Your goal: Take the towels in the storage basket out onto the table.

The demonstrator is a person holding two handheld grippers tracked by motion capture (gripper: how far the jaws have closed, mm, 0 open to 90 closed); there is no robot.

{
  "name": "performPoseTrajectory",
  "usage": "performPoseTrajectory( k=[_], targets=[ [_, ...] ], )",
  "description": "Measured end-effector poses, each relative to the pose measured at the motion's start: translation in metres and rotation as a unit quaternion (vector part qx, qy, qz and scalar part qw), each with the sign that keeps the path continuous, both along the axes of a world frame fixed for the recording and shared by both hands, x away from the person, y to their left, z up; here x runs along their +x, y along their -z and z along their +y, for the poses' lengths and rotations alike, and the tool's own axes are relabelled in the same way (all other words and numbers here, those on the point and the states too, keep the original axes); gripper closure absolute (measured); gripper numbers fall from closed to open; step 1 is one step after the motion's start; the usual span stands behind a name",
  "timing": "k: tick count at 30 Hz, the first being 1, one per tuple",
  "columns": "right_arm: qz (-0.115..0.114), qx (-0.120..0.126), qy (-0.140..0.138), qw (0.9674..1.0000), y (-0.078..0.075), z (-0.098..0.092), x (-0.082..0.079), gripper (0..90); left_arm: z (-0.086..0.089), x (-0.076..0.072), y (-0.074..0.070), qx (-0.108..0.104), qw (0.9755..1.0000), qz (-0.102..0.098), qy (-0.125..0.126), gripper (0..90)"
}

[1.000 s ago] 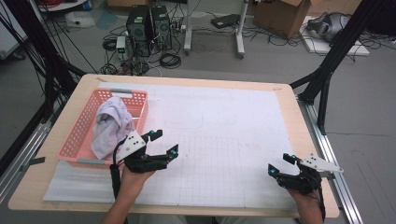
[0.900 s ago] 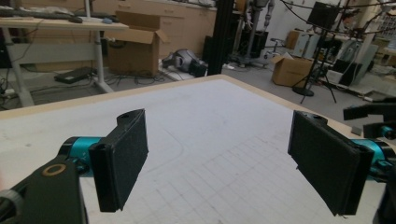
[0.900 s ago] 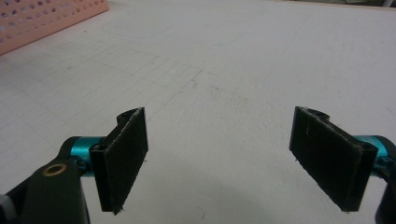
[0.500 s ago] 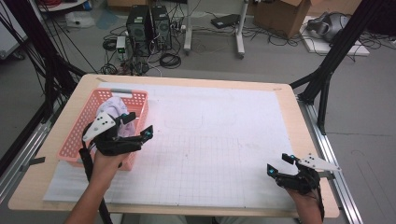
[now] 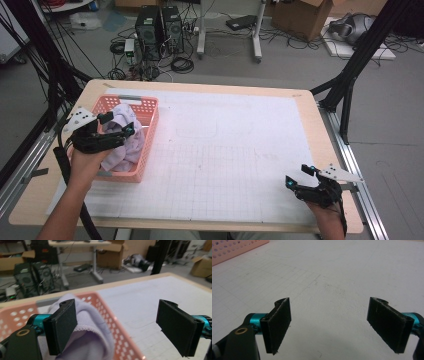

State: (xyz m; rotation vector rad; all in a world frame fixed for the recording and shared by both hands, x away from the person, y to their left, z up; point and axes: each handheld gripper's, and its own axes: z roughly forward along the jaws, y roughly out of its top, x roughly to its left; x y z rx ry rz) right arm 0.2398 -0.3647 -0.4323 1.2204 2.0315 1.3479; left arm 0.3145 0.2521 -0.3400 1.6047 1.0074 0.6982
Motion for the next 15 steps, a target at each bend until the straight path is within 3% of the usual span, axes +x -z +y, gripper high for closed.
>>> performPoseTrajectory(
  k=[3,6,8,10,12,14,15],
  targets=[
    [0.003,-0.001,0.000,1.0000,0.000,0.001,0.000,18.3,0.007,0.015,0.007,0.026,0.9987,0.035,-0.026,17.0],
    [0.002,-0.004,-0.001,1.0000,0.000,0.001,0.001,18.3,0.009,0.028,0.016,0.054,0.9949,0.071,-0.048,16.9],
    [0.005,-0.003,0.000,1.0000,0.000,0.001,0.000,18.3,0.010,0.037,0.025,0.080,0.9888,0.105,-0.069,17.0],
    [0.004,-0.003,0.001,1.0000,0.000,0.001,0.000,18.3,0.011,0.044,0.033,0.091,0.9828,0.136,-0.086,16.5],
    [0.005,-0.005,-0.001,1.0000,0.000,0.001,0.000,18.3,0.012,0.049,0.040,0.111,0.9768,0.155,-0.098,15.1],
    [0.005,-0.007,-0.001,1.0000,0.001,0.000,0.000,18.3,0.013,0.054,0.046,0.126,0.9691,0.180,-0.111,12.5],
    [0.005,-0.007,-0.001,1.0000,0.001,0.000,0.000,18.3,0.013,0.057,0.050,0.136,0.9639,0.197,-0.116,12.3]
  ],
)
